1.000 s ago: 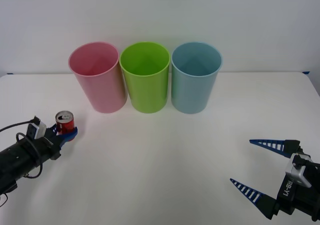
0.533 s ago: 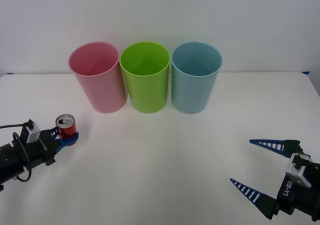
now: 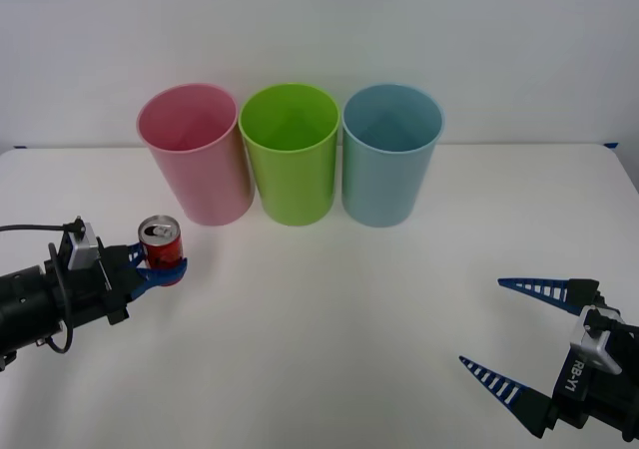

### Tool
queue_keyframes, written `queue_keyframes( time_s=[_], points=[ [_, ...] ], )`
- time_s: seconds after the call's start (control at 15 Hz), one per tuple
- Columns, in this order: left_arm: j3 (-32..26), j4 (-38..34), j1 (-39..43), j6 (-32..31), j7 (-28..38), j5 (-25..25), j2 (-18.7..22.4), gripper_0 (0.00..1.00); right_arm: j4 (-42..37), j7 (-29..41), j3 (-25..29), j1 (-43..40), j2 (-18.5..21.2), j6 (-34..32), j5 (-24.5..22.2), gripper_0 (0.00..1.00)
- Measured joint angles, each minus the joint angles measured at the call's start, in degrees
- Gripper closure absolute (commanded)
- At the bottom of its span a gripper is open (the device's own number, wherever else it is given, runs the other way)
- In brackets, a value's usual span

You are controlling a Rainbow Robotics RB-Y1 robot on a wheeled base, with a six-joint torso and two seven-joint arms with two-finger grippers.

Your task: Put cans in the blue bin and PET bottles in the pink bin and trash in the green bin.

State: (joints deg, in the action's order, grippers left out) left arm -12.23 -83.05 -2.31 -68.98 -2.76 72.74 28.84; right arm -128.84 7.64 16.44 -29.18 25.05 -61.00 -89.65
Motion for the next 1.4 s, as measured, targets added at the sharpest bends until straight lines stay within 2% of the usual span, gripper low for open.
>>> queue_keyframes(
  time_s=[0.33, 0.6, 0.93, 1.07, 1.2, 1.4],
  points=[
    [7.3, -8.7, -0.5, 4.8, 10.3, -0.2, 1.7, 1.00, 0.0, 0.0, 0.0, 0.0, 0.0, 0.0, 0.0, 0.00],
    [12.2, -13.8, -1.5, 10.9, 12.3, -0.7, 2.7, 1.00, 0.0, 0.0, 0.0, 0.0, 0.0, 0.0, 0.0, 0.00],
    [20.1, -21.0, -2.0, 23.7, 14.9, -2.5, 7.7, 1.00, 0.0, 0.0, 0.0, 0.0, 0.0, 0.0, 0.0, 0.00],
    [21.0, -21.6, -3.1, 24.2, 16.3, -3.2, 8.6, 1.00, 0.0, 0.0, 0.0, 0.0, 0.0, 0.0, 0.0, 0.00],
    [22.8, -23.7, -4.3, 25.4, 20.4, -3.5, 11.0, 1.00, 0.0, 0.0, 0.0, 0.0, 0.0, 0.0, 0.0, 0.00],
    [31.2, -27.1, -10.0, 36.8, 27.8, -4.6, 18.0, 1.00, 0.0, 0.0, 0.0, 0.0, 0.0, 0.0, 0.0, 0.00]
  ],
)
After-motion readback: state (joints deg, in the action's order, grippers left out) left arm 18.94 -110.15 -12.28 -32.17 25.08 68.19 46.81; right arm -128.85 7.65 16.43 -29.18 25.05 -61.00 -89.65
